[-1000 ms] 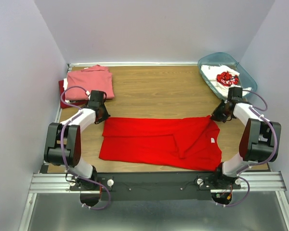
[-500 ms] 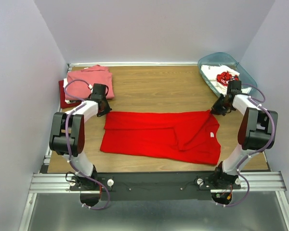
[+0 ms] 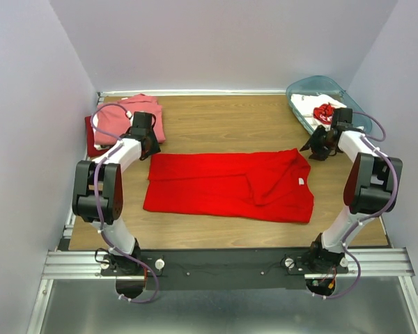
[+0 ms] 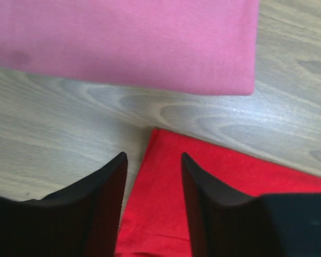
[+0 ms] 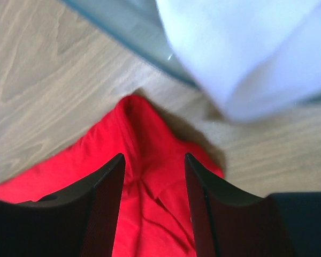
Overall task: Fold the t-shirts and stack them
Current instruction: Fold the tshirt
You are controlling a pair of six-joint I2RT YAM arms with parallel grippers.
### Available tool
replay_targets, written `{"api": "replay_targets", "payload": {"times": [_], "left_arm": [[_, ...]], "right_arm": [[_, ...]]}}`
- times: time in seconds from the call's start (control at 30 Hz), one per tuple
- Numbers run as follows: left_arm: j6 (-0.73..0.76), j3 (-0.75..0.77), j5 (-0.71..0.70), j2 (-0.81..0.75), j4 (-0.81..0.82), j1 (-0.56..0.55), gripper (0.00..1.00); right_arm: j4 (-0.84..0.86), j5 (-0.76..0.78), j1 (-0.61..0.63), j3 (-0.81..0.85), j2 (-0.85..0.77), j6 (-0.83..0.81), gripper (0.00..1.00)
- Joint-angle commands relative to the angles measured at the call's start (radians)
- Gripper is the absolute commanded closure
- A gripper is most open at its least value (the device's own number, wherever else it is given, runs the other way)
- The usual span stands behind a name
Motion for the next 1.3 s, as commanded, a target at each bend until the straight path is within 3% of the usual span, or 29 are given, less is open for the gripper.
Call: {"api": "replay_targets", "payload": {"times": [0.0, 0.2, 0.3, 0.53, 0.83, 1.27], "left_arm": [[0.029, 0.023, -0.051, -0.077, -0.039, 0.007, 0.42], [0.046, 0.030, 0.004, -0.143, -0.051, -0.022, 0.37], [0.040, 0.029, 0.021, -0.177, -0.051, -0.060, 0.37], [0.014, 0.006, 0.026, -0.209, -0.045, -0.171, 0.37], [-0.024, -0.079, 0.080, -0.282, 0.017, -0.244, 0.37], [-0.031, -0.092, 0.083, -0.261, 0.014, -0.263, 0.37]], "right_arm": [[-0.020, -0.023, -0.006, -0.050, -0.113, -0.025, 0.44], [-0.066, -0.042, 0.027, -0.196, -0.271, -0.044, 0.45], [-0.072, -0.018, 0.101, -0.287, -0.331, -0.021, 0.47], [-0.064, 0.052, 0.167, -0.436, -0.368, 0.027, 0.58], [-0.034, 0.073, 0.169, -0.496, -0.373, 0.013, 0.66], [-0.009, 0.041, 0.169, -0.463, -0.348, 0.004, 0.76]]}}
